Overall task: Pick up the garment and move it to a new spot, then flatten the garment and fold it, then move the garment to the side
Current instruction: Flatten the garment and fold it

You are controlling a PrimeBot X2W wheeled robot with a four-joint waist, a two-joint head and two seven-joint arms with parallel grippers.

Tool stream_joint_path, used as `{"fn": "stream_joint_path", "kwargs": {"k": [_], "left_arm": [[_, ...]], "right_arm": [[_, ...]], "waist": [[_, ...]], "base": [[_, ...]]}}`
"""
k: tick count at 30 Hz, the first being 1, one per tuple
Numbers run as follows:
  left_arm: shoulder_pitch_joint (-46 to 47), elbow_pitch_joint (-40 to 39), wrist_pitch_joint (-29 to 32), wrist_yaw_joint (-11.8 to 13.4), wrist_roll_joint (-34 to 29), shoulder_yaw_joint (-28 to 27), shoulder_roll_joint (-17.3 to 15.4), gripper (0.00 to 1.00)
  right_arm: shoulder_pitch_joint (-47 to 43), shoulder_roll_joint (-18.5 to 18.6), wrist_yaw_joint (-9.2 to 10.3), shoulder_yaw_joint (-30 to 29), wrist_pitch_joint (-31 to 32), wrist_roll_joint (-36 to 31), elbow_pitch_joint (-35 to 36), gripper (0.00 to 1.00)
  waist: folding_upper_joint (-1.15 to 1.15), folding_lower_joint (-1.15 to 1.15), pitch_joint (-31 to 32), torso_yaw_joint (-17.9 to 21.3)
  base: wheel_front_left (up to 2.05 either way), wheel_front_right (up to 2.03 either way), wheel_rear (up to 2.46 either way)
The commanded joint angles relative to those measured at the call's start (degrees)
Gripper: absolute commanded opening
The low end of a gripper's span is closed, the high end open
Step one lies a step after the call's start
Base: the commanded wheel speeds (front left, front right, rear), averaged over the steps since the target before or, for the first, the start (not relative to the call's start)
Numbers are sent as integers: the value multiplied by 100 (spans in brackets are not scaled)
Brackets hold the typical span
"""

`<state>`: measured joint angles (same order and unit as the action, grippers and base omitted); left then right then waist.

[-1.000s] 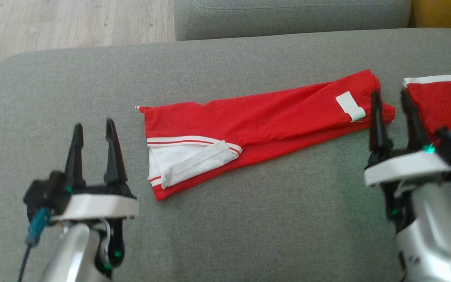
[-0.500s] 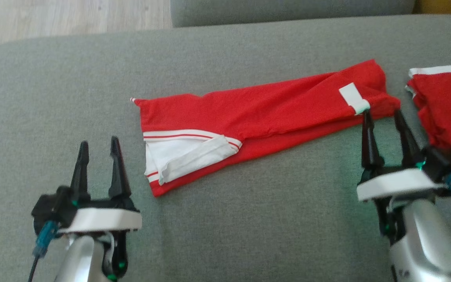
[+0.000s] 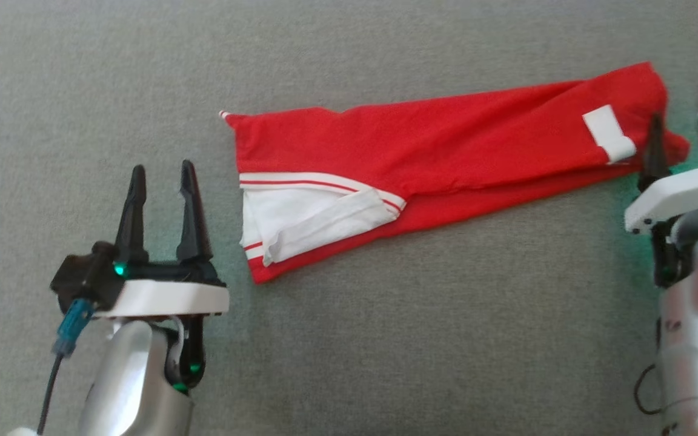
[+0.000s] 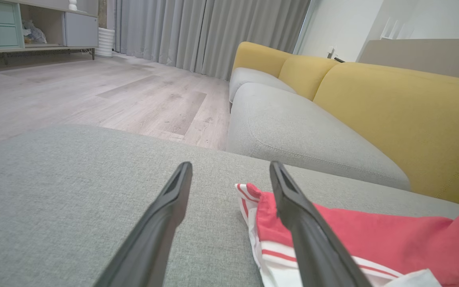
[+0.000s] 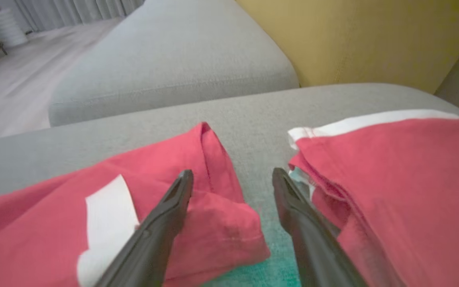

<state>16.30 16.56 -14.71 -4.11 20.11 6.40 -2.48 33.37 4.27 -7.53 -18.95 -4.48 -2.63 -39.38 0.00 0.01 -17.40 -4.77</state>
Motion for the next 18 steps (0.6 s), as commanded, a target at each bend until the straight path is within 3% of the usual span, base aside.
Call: {"fn": "stream_joint_path", "kwargs": {"k": [1,4,10,11,12,13,18], "left_arm": [[211,-150,-29,-15,17,-103,-42,100],[251,-146,-29,6,51,-36,-42,100],[276,-147,-29,48,49,-11,-41,100],[283,-135,-29,47,33,-9,-41,100],[293,-123,-29,46,20,-15,-41,100],[302,-112,-29,46,9,-25,-41,100],[306,-92,-29,45,-59,-92,-41,100]], "right_arm": [[220,33,4,-36,33,-185,6,100],[382,36,4,-395,132,-508,-361,100],[568,41,4,-515,211,-879,-1077,100],[601,37,4,-521,235,-895,-1193,93],[636,34,4,-519,234,-911,-1289,40],[666,34,4,-510,201,-930,-1366,0],[779,102,4,-444,-122,-936,-1542,0]], "waist": [[0,-1,-100,-98],[0,-1,-165,-144],[0,-1,-218,-137],[0,-1,-217,-129],[0,-1,-212,-116],[0,-1,-201,-101],[0,-1,-70,18]], "base": [[0,0,0],[0,0,0],[0,0,0],[0,0,0],[0,0,0],[0,0,0],[0,0,0]]}}
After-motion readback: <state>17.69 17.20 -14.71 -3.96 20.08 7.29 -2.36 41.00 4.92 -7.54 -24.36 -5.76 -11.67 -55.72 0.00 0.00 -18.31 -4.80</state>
